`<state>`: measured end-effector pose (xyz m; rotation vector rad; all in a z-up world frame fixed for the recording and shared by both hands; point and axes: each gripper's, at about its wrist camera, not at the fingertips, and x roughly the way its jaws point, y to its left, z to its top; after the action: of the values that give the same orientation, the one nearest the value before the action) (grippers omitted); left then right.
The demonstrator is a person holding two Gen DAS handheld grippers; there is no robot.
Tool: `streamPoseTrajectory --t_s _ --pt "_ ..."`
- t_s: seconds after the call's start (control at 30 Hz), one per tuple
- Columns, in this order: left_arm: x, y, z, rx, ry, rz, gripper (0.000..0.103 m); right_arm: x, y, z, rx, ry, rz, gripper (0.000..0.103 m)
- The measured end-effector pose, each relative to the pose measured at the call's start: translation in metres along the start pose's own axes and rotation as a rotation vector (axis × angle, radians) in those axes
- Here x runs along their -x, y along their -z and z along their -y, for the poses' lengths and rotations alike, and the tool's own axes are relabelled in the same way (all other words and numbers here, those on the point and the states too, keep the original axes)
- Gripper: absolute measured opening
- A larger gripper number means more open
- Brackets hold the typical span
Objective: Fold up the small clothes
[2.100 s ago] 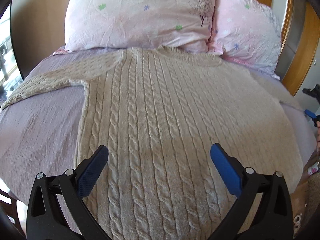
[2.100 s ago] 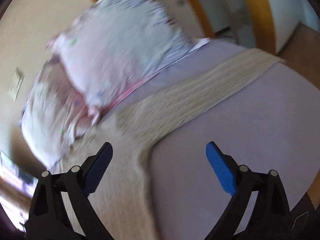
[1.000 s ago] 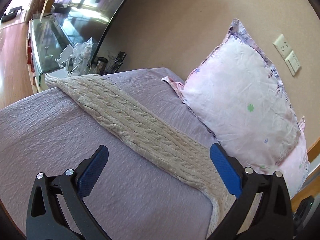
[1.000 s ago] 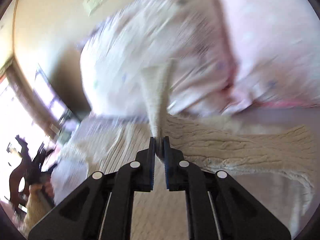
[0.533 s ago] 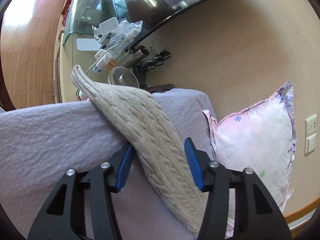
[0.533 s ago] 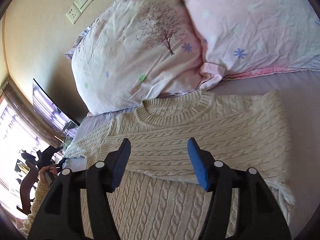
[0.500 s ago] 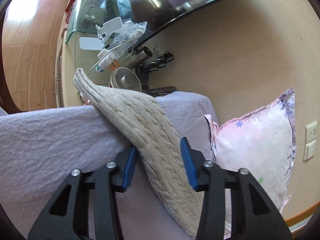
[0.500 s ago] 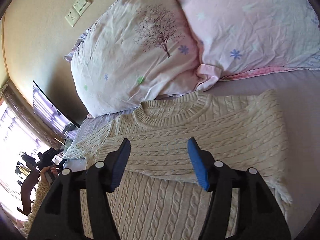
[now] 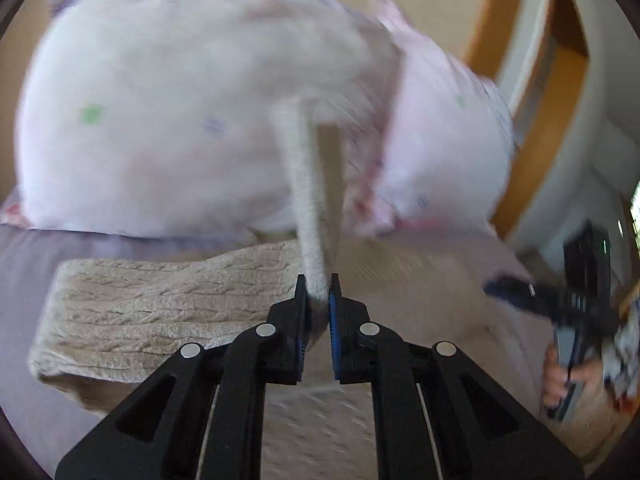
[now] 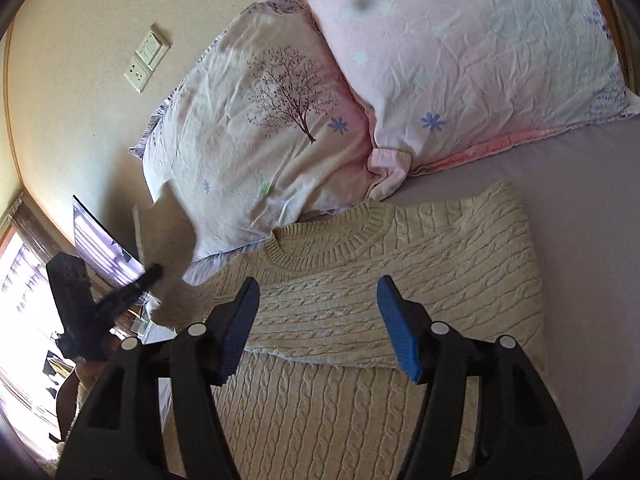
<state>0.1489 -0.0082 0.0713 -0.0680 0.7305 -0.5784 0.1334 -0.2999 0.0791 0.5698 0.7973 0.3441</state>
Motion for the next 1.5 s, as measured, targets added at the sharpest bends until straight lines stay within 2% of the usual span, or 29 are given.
streamPoseTrajectory --t_s 0.07,0.1,0.17,0.23,0.27,0.3,0.4,0.47,0.5,0.53,0.63,0.7,0.73,0.8,0.83,0.9,0.93,0.97,1.03,1.13,1.2,1.27,1.33,1.4,1.5 --pt "-0.040 0.024 0.039 -0.091 0.049 -0.139 0.012 -0.005 0.000 0.011 -0.049 0.009 -0.027 0.061" --pt "-0.047 0.033 0.046 -0.111 0.045 -0.170 0.012 -0.005 0.000 0.018 -0.070 0.025 -0.033 0.061" --pt "-0.036 0.043 0.042 -0.098 0.043 -0.155 0.015 -0.004 0.000 0.030 -0.099 0.067 -0.038 0.059" --pt "-0.008 0.047 0.019 -0.025 0.018 -0.099 0.041 -0.006 -0.001 0.041 -0.121 0.095 -0.057 0.049" --pt "0.009 0.048 0.005 0.022 -0.008 -0.057 0.061 -0.010 0.001 0.043 -0.125 0.090 -0.077 0.042" --pt "0.026 0.050 -0.011 0.064 -0.041 -0.017 0.067 -0.015 0.003 0.043 -0.119 0.082 -0.100 0.041" --pt "0.064 0.065 -0.049 0.150 -0.147 0.014 0.067 -0.035 0.014 0.031 -0.049 0.085 -0.176 0.038" --pt "0.081 0.076 -0.073 0.211 -0.190 -0.005 0.067 -0.050 0.022 0.022 -0.002 0.114 -0.223 0.033" --pt "0.088 0.085 -0.082 0.246 -0.197 -0.023 0.067 -0.054 0.024 0.017 0.031 0.138 -0.224 0.028" --pt "0.092 0.094 -0.089 0.282 -0.198 -0.040 0.067 -0.056 0.027 0.012 0.056 0.129 -0.227 0.007" --pt "0.096 0.115 -0.096 0.342 -0.184 -0.078 0.067 -0.048 0.023 0.000 0.103 0.144 -0.167 0.005" --pt "0.096 0.125 -0.095 0.349 -0.175 -0.092 0.067 -0.032 0.005 0.003 0.074 0.168 -0.077 0.005" --pt "0.095 0.128 -0.093 0.348 -0.171 -0.095 0.067 -0.024 -0.008 0.010 0.047 0.207 -0.026 0.005" --pt "0.094 0.132 -0.088 0.342 -0.164 -0.100 0.067 -0.009 -0.030 0.035 -0.021 0.339 0.071 0.005" --pt "0.093 0.133 -0.085 0.337 -0.155 -0.105 0.067 -0.006 -0.038 0.049 -0.051 0.400 0.079 0.006" --pt "0.093 0.135 -0.079 0.320 -0.150 -0.108 0.067 0.002 -0.041 0.072 -0.137 0.444 0.035 0.017" --pt "0.093 0.137 -0.077 0.312 -0.145 -0.109 0.067 0.010 -0.036 0.078 -0.169 0.424 0.023 0.028" --pt "0.095 0.139 -0.075 0.310 -0.135 -0.106 0.067 0.019 -0.028 0.080 -0.170 0.397 0.016 0.049" --pt "0.099 0.145 -0.073 0.318 -0.112 -0.091 0.067 0.039 -0.008 0.081 -0.149 0.374 -0.001 0.063" --pt "0.108 0.156 -0.072 0.349 -0.061 -0.062 0.067 0.063 0.031 0.095 -0.199 0.314 -0.078 0.063" --pt "0.116 0.166 -0.071 0.376 -0.009 -0.042 0.066 0.077 0.061 0.106 -0.268 0.242 -0.127 0.052" --pt "0.124 0.179 -0.068 0.402 0.056 -0.022 0.061 0.091 0.092 0.111 -0.309 0.158 -0.148 0.033" --pt "0.132 0.194 -0.064 0.421 0.103 -0.004 0.055 0.107 0.120 0.109 -0.312 0.066 -0.165 0.031" --pt "0.142 0.209 -0.057 0.419 0.121 0.008 0.043 0.123 0.150 0.103 -0.288 -0.016 -0.189 0.029" --pt "0.155 0.231 -0.050 0.450 0.186 0.018 0.041 0.141 0.185 0.095 -0.236 -0.100 -0.210 0.026"
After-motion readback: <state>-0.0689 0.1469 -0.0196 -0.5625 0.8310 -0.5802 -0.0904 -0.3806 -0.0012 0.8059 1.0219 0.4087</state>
